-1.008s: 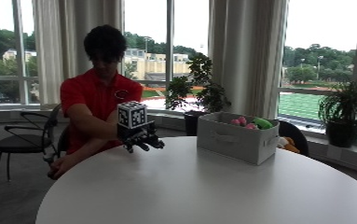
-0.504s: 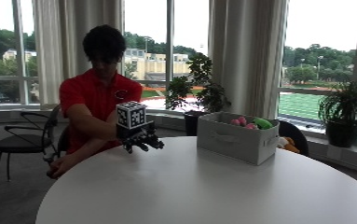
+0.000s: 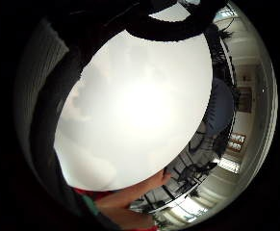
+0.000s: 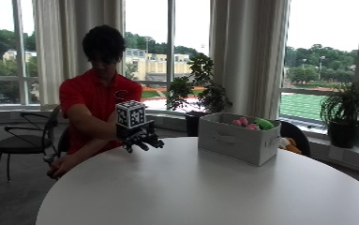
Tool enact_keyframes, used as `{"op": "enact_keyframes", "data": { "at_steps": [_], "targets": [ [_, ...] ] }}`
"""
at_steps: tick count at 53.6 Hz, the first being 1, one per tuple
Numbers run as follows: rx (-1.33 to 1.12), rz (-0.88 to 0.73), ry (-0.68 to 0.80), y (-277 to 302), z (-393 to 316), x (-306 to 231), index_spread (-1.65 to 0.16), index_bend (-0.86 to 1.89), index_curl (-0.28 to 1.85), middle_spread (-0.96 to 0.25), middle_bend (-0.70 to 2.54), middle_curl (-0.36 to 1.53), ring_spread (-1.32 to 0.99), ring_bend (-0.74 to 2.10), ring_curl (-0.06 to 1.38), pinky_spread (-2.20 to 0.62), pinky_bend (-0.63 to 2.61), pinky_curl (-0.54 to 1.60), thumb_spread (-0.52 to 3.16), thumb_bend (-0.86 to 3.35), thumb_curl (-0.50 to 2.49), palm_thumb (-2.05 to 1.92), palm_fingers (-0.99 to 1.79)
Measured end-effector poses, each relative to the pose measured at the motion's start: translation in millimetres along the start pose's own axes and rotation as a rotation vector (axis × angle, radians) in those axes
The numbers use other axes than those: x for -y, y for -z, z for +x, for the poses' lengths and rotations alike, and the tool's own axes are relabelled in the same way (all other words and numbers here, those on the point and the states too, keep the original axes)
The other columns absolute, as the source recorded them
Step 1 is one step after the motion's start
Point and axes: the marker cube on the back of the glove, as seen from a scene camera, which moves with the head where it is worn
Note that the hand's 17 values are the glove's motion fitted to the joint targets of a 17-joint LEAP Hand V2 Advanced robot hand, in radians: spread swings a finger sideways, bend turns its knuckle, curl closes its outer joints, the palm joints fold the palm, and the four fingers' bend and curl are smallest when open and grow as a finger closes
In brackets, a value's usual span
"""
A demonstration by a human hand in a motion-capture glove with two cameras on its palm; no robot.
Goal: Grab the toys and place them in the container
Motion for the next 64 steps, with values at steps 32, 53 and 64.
{"op": "enact_keyframes", "data": {
  "at_steps": [32,53,64],
  "targets": [
    [-0.006,0.008,0.006,-1,-11,-12,-0.45,0.38,0.44,-0.11,0.14,0.23,-0.04,0.14,0.11,0.10,0.64,0.35,1.09,-0.06,0.24,-0.08,-0.12],
    [-0.021,0.020,-0.022,-3,-3,-23,-0.45,0.37,0.44,-0.11,0.14,0.23,-0.04,0.15,0.11,0.10,0.64,0.35,1.09,-0.06,0.24,-0.07,-0.12],
    [-0.004,0.025,-0.014,0,-5,-23,-0.45,0.38,0.44,-0.11,0.14,0.23,-0.04,0.15,0.11,0.10,0.64,0.35,1.09,-0.06,0.24,-0.07,-0.12]
  ]
}}
